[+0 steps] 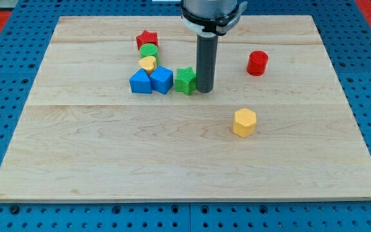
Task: Point your arm towards red circle
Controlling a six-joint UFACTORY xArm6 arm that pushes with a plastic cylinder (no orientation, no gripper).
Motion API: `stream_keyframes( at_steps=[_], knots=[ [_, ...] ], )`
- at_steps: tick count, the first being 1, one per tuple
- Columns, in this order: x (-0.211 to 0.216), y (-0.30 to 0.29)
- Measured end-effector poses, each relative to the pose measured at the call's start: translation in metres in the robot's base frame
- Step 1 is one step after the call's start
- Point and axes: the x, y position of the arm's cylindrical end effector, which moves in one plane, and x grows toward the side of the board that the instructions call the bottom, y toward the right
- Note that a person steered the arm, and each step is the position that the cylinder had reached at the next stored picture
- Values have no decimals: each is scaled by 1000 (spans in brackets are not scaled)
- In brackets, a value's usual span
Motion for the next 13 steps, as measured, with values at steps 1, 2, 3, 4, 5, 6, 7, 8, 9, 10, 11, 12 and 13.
stream_keyframes(
  at_steps=[1, 2, 3, 4, 5, 6, 7, 8, 9, 10, 11, 12, 13],
  knots=[
    [-9, 0],
    [-54, -7],
    [-103, -7],
    [-142, -7],
    [-155, -6],
    [-179, 43],
    [-179, 109],
    [-163, 176],
    [-117, 208],
    [-97, 196],
    [-97, 164],
    [-82, 156],
    [-58, 156]
  ],
)
